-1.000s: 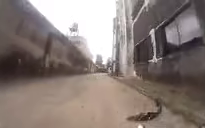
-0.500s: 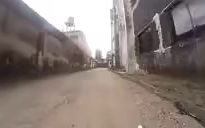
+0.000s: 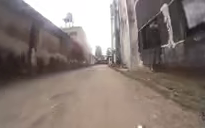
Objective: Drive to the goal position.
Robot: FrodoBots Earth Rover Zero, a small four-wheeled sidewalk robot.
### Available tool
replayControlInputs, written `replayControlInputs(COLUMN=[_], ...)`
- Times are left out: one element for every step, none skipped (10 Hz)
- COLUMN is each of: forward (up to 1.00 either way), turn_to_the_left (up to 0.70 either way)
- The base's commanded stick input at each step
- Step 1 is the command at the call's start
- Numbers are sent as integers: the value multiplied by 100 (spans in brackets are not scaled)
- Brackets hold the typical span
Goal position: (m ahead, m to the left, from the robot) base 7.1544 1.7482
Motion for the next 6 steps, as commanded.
replayControlInputs(forward=[100, 100, 100, 100, 100, 100], turn_to_the_left=[0, 0, 0, 0, 0, 0])
